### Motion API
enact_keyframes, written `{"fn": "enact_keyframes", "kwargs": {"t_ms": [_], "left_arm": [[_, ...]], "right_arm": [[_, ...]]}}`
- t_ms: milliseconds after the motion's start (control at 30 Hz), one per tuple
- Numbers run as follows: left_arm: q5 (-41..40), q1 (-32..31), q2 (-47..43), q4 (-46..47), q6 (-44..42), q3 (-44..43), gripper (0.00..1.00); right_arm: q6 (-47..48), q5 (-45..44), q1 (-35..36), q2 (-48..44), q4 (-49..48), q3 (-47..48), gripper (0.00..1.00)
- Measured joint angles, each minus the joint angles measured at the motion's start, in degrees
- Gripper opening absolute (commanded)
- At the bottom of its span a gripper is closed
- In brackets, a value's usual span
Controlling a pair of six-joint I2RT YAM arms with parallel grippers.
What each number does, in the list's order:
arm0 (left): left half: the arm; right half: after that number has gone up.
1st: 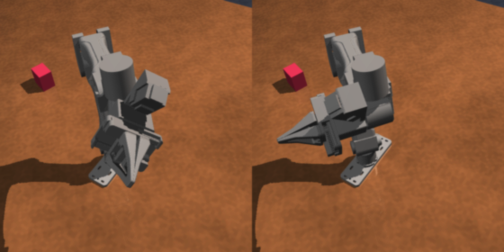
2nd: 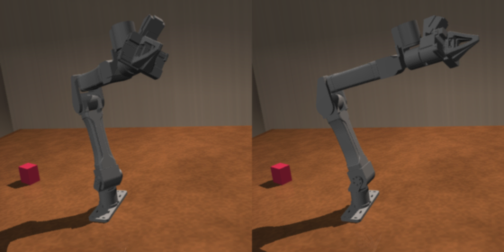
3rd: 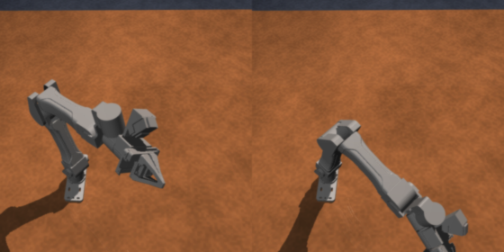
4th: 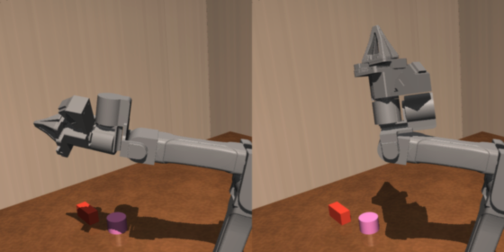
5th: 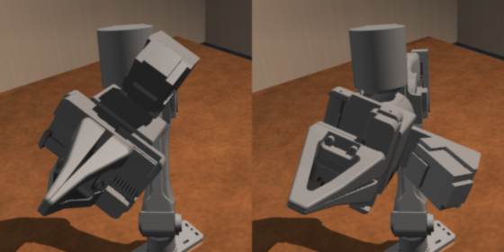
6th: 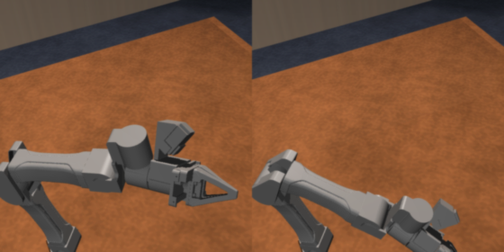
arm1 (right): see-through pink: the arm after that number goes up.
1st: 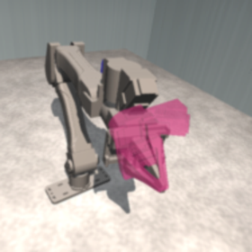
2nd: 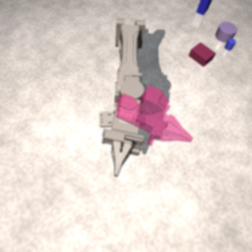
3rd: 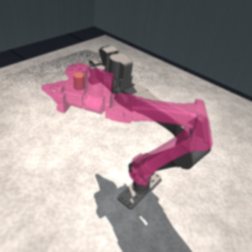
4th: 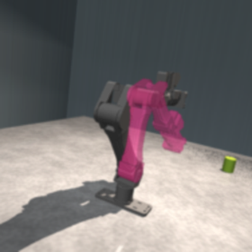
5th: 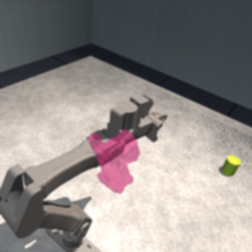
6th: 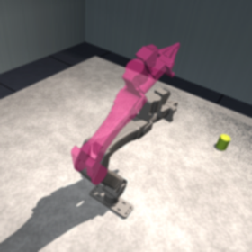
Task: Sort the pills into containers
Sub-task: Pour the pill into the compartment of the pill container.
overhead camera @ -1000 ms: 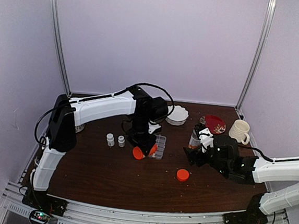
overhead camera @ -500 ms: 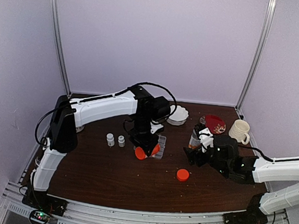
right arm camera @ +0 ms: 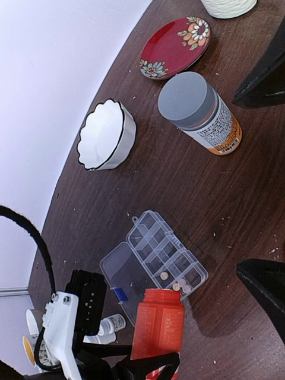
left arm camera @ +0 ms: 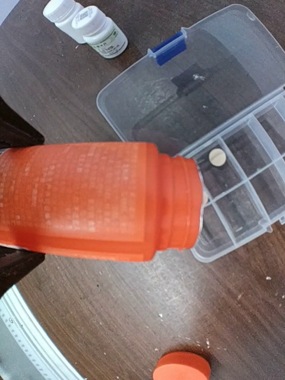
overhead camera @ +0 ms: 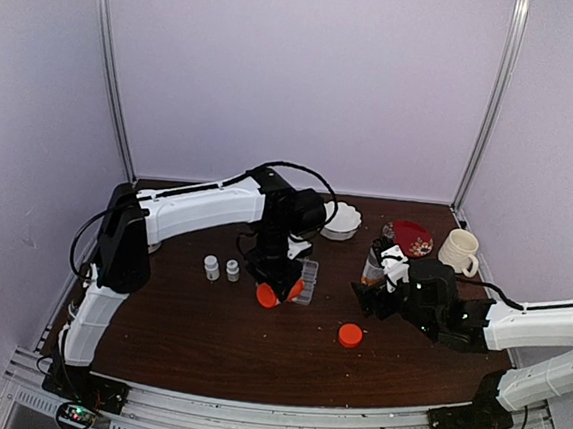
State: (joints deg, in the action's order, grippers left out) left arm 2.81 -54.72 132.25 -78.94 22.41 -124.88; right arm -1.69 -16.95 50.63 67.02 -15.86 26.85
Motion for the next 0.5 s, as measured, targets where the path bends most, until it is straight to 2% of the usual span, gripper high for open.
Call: {"fn": "enact_keyframes", "kwargs": {"t_ms": [167, 500], "left_arm": [[-0.9, 0.0, -0.3, 0.6, 0.0, 3.0, 0.0], [-2.6, 0.4, -1.4, 0.3, 0.0, 3.5, 0.0]], "right_arm": [[0.0, 0.0, 0.0, 0.0, 0.2, 0.0, 0.91], [0.0, 0.0, 0.0, 0.0, 0.3, 0.0, 0.91]]}}
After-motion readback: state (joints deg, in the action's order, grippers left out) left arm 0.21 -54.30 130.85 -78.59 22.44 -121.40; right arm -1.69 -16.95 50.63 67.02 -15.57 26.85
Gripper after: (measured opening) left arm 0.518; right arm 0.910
